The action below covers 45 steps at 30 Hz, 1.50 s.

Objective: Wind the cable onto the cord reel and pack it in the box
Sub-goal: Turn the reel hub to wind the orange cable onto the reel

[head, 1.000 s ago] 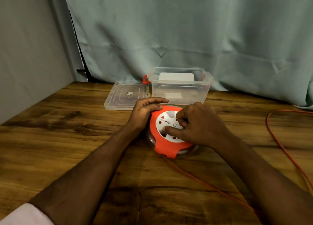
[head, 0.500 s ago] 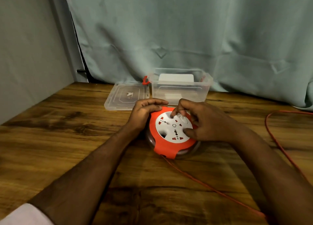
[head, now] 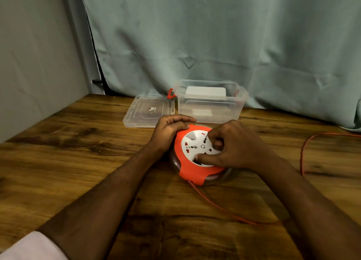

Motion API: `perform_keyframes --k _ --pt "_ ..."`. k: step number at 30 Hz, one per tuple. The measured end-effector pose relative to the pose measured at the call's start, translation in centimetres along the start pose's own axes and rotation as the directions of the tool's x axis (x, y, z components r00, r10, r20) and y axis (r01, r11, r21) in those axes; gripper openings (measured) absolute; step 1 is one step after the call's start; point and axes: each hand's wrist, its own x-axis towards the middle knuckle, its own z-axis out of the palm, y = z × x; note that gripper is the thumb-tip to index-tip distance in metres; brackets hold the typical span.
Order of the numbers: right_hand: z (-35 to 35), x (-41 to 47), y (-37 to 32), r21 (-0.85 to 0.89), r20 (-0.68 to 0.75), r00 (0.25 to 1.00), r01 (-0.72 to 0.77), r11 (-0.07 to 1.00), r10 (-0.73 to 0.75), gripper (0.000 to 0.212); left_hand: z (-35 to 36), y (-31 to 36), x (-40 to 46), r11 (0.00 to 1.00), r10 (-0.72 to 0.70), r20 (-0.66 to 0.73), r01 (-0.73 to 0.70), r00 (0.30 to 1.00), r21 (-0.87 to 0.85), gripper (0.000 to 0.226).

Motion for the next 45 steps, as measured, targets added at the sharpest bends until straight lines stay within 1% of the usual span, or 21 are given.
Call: perform_keyframes --k 4,7,9,11,12,14,15,17,20,22,25,28,30,33,36,39,42,45 --pt "1.0 0.2 -0.6 -0.02 -0.074 0.996 -0.045 0.999 0.043 0.071 0.0 0.0 0.0 1.0 -0.007 0.0 0.007 1.0 -0.009 0.028" --pt "1.5 0.4 -1.0 0.003 -0.08 0.996 -0.043 0.999 0.043 0.068 0.1 0.0 0.1 0.999 -0.013 0.005 0.013 1.0 -0.031 0.028" --pt "1.3 0.3 -0.8 0.033 -0.089 0.996 0.005 0.999 -0.002 0.056 0.1 0.0 0.2 0.998 -0.014 0.012 0.014 1.0 -0.057 0.028" --pt "0.1 0.1 -0.4 0.095 -0.064 0.996 0.075 0.993 -0.069 0.029 0.1 0.0 0.2 0.998 0.004 0.003 -0.003 1.0 -0.06 0.028" --pt "-0.6 0.0 -0.1 0.141 -0.034 0.996 0.091 0.986 -0.087 0.021 0.1 0.0 0.2 0.999 0.017 -0.004 -0.017 1.0 -0.049 0.028" --pt "-1.6 -0.2 0.4 0.198 0.054 0.995 0.073 0.978 -0.086 0.038 0.1 0.0 0.3 0.999 0.029 -0.011 -0.03 1.0 -0.031 0.027" --pt "-1.7 -0.2 0.6 0.196 0.104 0.992 0.056 0.979 -0.078 0.045 0.1 0.0 0.3 0.999 0.029 -0.006 -0.029 1.0 -0.029 0.027" --pt "-1.4 -0.3 1.0 0.194 0.165 0.983 0.043 0.98 -0.076 0.051 0.0 -0.1 0.3 1.0 0.025 0.009 -0.025 1.0 -0.017 0.03" --pt "-1.2 -0.4 1.3 0.235 0.176 0.983 0.013 0.972 -0.056 0.055 -0.1 -0.2 0.2 0.999 0.034 0.005 -0.034 0.999 0.013 0.031" --pt "-1.4 -0.3 1.2 0.242 0.182 0.982 0.002 0.97 -0.047 0.06 0.0 0.0 0.1 0.998 0.046 -0.001 -0.046 0.999 0.03 0.028" --pt "-1.6 -0.2 1.0 0.251 0.18 0.983 -0.025 0.968 -0.021 0.069 0.0 0.3 0.0 0.999 0.041 -0.027 -0.04 0.999 0.023 0.027" --pt "-1.6 -0.1 0.8 0.214 0.152 0.988 -0.057 0.975 0.025 0.076 0.1 0.5 -0.1 0.999 0.043 -0.04 -0.043 0.998 0.022 0.028" --pt "-1.3 -0.2 0.7 0.152 0.097 0.995 -0.034 0.988 0.019 0.073 0.2 0.4 -0.1 0.999 0.037 -0.042 -0.037 0.998 0.01 0.028" --pt "-0.5 -0.3 0.2 0.074 0.024 1.0 0.005 0.997 -0.006 0.059 0.0 0.1 0.0 1.0 0.024 -0.041 -0.024 0.999 0.001 0.027" --pt "0.3 -0.2 -0.1 0.028 -0.012 1.0 -0.007 1.0 0.007 0.05 0.0 0.0 0.1 1.0 0.021 -0.054 -0.022 0.998 -0.003 0.027" --pt "0.8 0.0 -0.4 -0.017 -0.042 0.996 -0.081 0.997 0.08 0.055 0.1 0.1 0.1 0.999 0.005 -0.082 -0.008 0.997 -0.035 0.027" --pt "1.5 0.2 -0.8 -0.028 -0.085 0.983 -0.164 0.986 0.161 0.057 0.3 0.1 0.1 0.999 0.001 -0.08 -0.004 0.997 -0.032 0.027" --pt "1.6 0.3 -1.5 -0.036 -0.104 0.976 -0.198 0.98 0.193 0.058 0.3 0.2 0.1 0.999 -0.008 -0.061 0.005 0.998 -0.036 0.027"
